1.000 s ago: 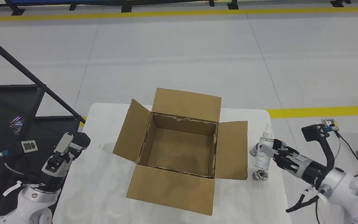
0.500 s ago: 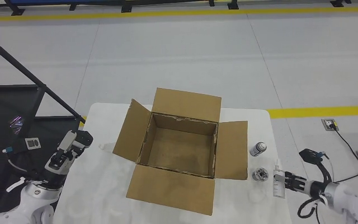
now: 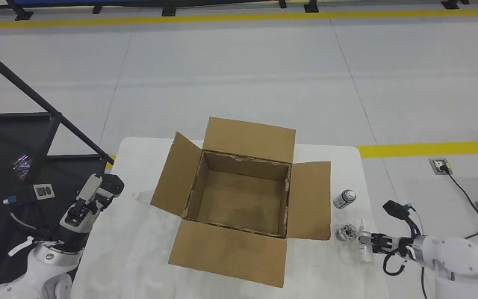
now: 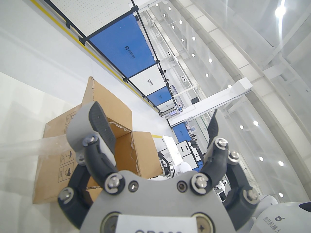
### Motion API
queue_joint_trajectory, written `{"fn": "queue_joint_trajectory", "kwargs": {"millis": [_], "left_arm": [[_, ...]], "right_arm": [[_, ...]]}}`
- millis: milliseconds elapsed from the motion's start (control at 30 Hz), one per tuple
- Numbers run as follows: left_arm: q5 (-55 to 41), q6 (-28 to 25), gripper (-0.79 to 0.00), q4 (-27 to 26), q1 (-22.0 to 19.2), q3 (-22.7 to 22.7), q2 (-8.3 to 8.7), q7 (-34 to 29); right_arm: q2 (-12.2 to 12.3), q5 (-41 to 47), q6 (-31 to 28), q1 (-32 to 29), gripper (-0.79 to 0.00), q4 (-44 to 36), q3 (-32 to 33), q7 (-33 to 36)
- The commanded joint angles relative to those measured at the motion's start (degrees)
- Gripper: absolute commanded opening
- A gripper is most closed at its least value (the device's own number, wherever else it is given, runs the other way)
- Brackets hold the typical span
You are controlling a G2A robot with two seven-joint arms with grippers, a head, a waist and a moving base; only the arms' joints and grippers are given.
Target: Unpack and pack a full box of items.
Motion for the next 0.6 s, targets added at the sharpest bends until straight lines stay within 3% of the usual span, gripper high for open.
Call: {"fn": "queue_joint_trajectory", "kwargs": {"millis": [0, 233, 567], "left_arm": [[0.0, 0.0, 0.000, 0.0, 0.0, 0.0, 0.00, 0.0], [0.0, 0.0, 0.000, 0.0, 0.0, 0.0, 0.00, 0.0], [0.0, 0.0, 0.000, 0.0, 0.0, 0.0, 0.00, 0.0]], "right_arm": [[0.3, 0.2, 0.0, 0.4, -0.785, 0.9, -0.8, -0.5], [0.9, 2.0, -0.8, 1.2, -0.785, 1.7, -3.6, -2.3], [1.7, -4.5, 3.9, 1.4, -0.785, 2.5, -5.9, -13.9]]}}
